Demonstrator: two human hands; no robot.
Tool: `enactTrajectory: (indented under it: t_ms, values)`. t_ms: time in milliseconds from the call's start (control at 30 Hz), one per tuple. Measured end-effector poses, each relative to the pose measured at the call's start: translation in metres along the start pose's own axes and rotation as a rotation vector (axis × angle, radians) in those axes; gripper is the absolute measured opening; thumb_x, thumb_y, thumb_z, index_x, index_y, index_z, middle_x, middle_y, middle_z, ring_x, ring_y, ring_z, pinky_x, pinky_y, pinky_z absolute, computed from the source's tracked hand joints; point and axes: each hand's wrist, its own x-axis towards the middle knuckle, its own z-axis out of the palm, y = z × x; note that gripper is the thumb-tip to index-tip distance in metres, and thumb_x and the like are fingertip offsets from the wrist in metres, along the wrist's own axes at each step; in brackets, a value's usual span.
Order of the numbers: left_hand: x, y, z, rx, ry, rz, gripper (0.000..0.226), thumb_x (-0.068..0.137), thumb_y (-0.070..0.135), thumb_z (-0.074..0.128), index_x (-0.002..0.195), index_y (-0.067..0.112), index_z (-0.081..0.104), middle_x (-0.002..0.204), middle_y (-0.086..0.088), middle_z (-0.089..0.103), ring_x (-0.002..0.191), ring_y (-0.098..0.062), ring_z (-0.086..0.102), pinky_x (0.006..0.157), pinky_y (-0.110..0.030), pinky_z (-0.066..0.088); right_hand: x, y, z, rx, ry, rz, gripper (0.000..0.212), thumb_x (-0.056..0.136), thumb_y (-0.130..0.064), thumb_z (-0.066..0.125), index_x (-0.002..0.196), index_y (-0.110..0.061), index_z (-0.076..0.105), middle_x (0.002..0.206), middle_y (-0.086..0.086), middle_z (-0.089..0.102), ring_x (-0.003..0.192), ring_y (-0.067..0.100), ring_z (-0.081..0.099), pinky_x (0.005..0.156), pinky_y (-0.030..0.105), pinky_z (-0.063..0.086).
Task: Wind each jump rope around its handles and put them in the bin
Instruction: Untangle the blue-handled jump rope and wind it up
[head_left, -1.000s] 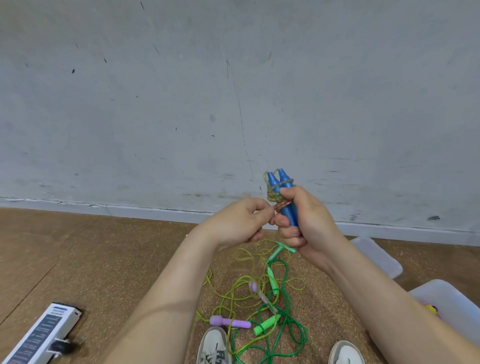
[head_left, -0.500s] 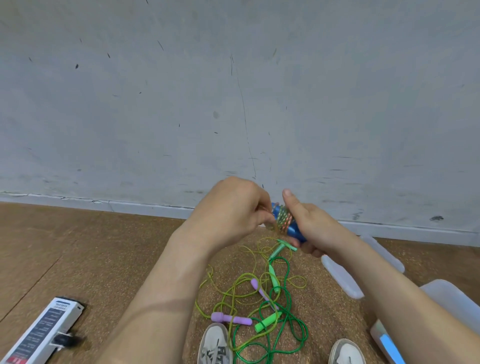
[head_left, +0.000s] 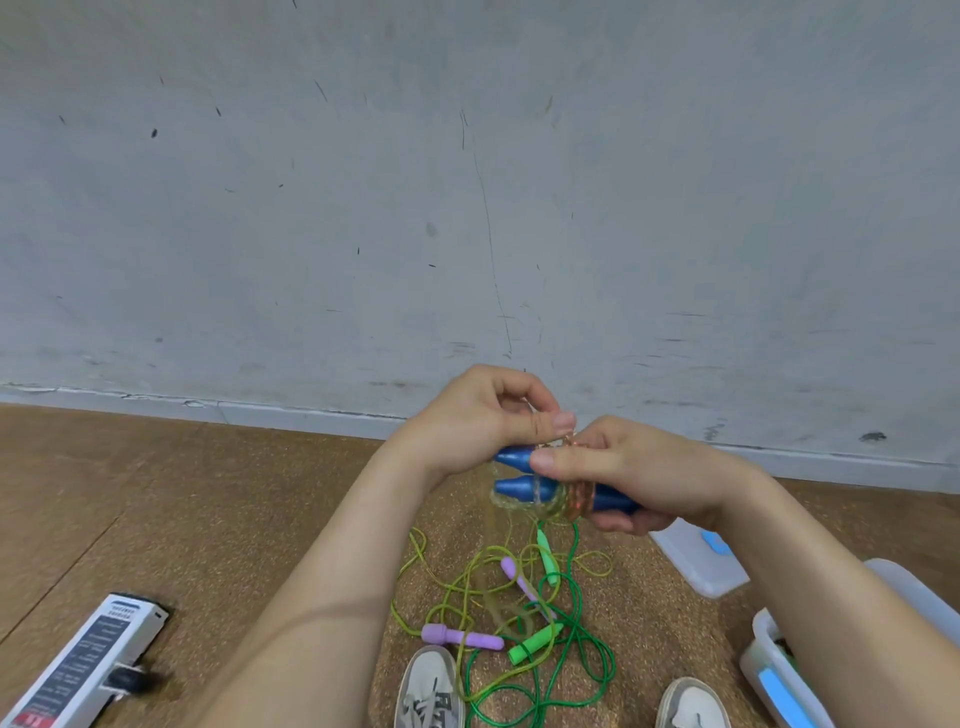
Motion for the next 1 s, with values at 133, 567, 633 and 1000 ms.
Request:
enactTrajectory:
  t_ms: [133, 567, 633, 1000]
  values:
    - [0.009, -0.013, -0.002, -0.303, -0.092, -0.103, 0.010, 0.085, 0.017, 0.064, 0.076, 0.021, 0.063, 0.065, -0.007, 0.049, 0.053, -0.009, 0.037, 0.050, -0.023, 0.023, -0.001, -0.004, -0.001, 0.152, 0.126, -0.084, 0.025, 0.082, -0.049, 0.061, 0.074, -0.025, 0.060, 0.046, 0.004, 0.040, 0.036, 0.014, 0.027, 0.039, 0.014, 0.019]
    - [0.012, -0.017, 0.015, 0.000, -0.144, -0.155, 0.029, 0.104, 0.029, 0.034, 0.089, 0.014, 0.055, 0.047, 0.003, 0.039, 0.037, -0.007, 0.026, 0.037, -0.017, 0.021, 0.008, 0.007, -0.014, 0.600, 0.566, -0.098, 0.038, 0.098, -0.052, 0.037, 0.084, -0.021, 0.051, 0.059, 0.008, 0.041, 0.037, 0.011, 0.022, 0.038, 0.017, 0.015]
    - [0.011, -0.014, 0.018, 0.170, -0.125, -0.139, 0.026, 0.103, 0.026, 0.037, 0.095, 0.013, 0.058, 0.047, 0.004, 0.042, 0.038, -0.006, 0.032, 0.041, -0.019, 0.027, 0.010, 0.009, -0.014, 0.556, 0.638, -0.065, 0.040, 0.099, -0.053, 0.037, 0.083, -0.019, 0.052, 0.059, 0.009, 0.042, 0.036, 0.011, 0.026, 0.036, 0.018, 0.020]
    - [0.002, 0.004, 0.030, 0.781, 0.121, 0.269, 0.011, 0.084, 0.023, 0.067, 0.092, 0.025, 0.073, 0.079, 0.004, 0.072, 0.077, -0.012, 0.063, 0.071, -0.030, 0.048, 0.028, 0.035, -0.016, -0.203, 0.550, 0.044, 0.073, 0.088, -0.067, 0.020, 0.054, -0.012, 0.053, 0.036, -0.001, 0.050, 0.039, 0.006, 0.048, 0.053, 0.026, 0.036]
